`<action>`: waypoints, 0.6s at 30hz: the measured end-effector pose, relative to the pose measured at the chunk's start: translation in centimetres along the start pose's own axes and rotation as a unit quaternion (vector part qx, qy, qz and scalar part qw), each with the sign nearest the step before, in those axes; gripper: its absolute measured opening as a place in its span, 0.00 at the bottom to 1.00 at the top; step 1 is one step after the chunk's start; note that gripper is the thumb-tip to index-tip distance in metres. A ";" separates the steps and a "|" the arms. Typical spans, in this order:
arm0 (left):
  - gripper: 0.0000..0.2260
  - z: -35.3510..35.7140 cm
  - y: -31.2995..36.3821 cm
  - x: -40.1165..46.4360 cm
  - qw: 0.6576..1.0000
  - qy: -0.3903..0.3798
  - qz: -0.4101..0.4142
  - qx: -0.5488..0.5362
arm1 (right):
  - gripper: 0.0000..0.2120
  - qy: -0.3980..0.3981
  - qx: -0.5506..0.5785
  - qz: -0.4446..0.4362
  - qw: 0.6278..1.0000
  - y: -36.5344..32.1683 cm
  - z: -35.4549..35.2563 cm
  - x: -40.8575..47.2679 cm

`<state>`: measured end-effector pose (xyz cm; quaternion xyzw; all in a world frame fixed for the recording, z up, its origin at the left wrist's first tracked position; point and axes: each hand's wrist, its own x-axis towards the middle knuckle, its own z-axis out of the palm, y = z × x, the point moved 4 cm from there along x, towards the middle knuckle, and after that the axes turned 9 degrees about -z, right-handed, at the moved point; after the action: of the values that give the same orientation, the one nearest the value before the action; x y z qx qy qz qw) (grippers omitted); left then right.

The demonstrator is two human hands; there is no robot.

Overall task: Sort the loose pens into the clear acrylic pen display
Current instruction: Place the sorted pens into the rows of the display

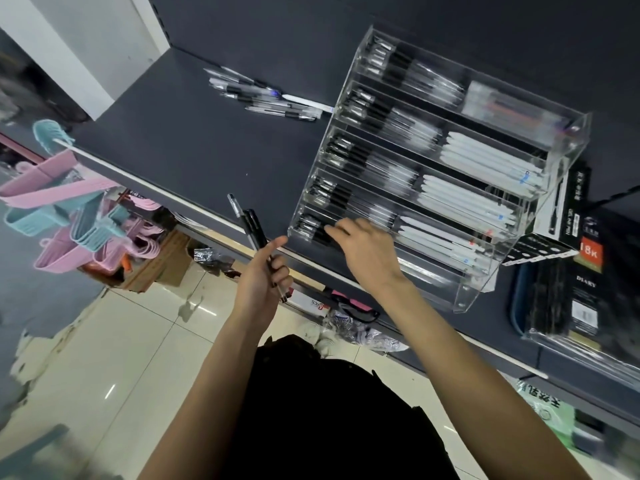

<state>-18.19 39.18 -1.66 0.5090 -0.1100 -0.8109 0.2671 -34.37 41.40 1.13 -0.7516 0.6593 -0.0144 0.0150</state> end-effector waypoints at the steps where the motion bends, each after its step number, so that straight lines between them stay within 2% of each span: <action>1: 0.10 0.0 0.0 0.0 1.000 -0.001 0.000 0.003 | 0.24 0.000 0.011 -0.002 1.000 -0.1 0.1 0.3; 4: 0.10 0.2 0.0 -0.1 1.000 -0.007 -0.003 0.007 | 0.22 -0.029 0.015 0.011 0.999 -0.6 0.4 0.9; 7: 0.10 0.4 0.0 -0.3 1.000 -0.009 -0.006 0.015 | 0.17 -0.004 -0.013 0.022 1.000 -1.0 0.2 0.7; 11: 0.11 0.9 -0.1 -0.4 0.999 -0.021 -0.002 0.035 | 0.23 0.009 0.009 0.017 1.000 -1.4 1.3 0.7; 13: 0.12 1.3 -0.2 -0.8 0.998 -0.049 0.007 0.041 | 0.24 0.028 0.053 0.027 0.998 -1.3 0.9 0.3; 15: 0.13 1.9 -0.3 -1.0 0.996 -0.088 0.014 0.028 | 0.19 0.078 0.142 0.056 0.985 -1.2 -0.3 -0.6; 18: 0.15 2.8 -0.6 -1.2 0.991 -0.130 0.021 0.007 | 0.10 0.109 0.324 0.122 0.932 -1.8 -2.0 -2.4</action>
<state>-20.47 40.12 0.31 0.3983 -0.1598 -0.8638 0.2640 -32.96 43.99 3.16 -0.6130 0.7032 -0.3074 0.1878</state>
